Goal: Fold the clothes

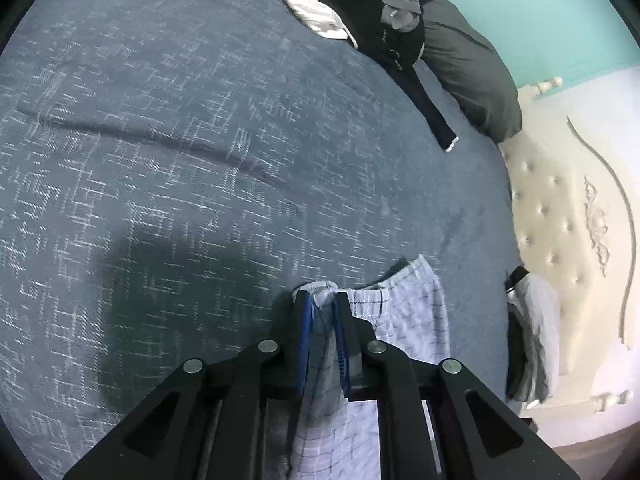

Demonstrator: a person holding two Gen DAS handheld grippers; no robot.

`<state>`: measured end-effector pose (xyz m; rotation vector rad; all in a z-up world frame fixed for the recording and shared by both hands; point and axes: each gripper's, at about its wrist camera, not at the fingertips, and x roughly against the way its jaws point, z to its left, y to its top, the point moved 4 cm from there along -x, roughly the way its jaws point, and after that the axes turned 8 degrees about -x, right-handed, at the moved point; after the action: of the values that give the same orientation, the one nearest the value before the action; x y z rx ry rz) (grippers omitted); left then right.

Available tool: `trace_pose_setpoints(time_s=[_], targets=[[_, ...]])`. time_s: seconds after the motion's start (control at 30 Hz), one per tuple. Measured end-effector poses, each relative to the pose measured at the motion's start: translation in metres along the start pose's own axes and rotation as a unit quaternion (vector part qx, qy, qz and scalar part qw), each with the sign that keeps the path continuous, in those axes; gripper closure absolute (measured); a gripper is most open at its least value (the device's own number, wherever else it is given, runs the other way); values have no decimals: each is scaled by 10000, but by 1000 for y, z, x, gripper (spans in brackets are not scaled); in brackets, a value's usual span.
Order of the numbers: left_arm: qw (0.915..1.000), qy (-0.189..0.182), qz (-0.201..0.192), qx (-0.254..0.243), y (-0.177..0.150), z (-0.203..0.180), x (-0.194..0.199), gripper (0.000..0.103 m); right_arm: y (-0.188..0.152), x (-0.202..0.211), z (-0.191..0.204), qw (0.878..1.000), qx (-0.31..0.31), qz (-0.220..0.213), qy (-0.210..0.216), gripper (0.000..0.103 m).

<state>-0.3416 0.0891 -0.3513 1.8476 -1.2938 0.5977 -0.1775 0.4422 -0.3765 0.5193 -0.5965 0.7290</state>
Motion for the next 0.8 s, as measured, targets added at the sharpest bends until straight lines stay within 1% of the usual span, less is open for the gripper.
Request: trace_pose_setpoints(time_s=[0.07, 0.23, 0.37, 0.47, 0.6, 0.63, 0.7, 0.73, 0.77, 0.8], targets=[[10000, 45, -10, -62, 0, 0, -1, 91, 0, 0, 1, 10000, 11, -1, -4, 99], [9996, 4, 42, -272, 0, -7, -5, 91, 1, 0, 0, 10000, 1, 0, -11, 99], [9991, 92, 49, -419, 2, -13, -7, 91, 1, -1, 1, 10000, 18, 9, -10, 99], [9987, 166, -4, -476, 3, -13, -5, 94, 2, -1, 1, 10000, 4, 1, -12, 99], [9986, 216, -30, -472, 2, -8, -2, 92, 2, -1, 1, 10000, 2, -7, -6, 99], [9987, 196, -73, -465, 2, -6, 0, 90, 3, -2, 2, 10000, 0, -10, 0, 99], [9987, 204, -88, -462, 0, -5, 3, 80, 3, -3, 3, 10000, 7, -6, 7, 99], [9987, 202, -94, -468, -1, -4, 5, 71, 3, -4, 3, 10000, 10, -11, -5, 99], [9987, 152, -90, -471, -2, -3, 7, 65, 3, -4, 3, 10000, 6, -15, -10, 99], [9988, 91, -93, -470, -4, -3, 9, 63, 4, -4, 4, 10000, 2, -20, -14, 99]])
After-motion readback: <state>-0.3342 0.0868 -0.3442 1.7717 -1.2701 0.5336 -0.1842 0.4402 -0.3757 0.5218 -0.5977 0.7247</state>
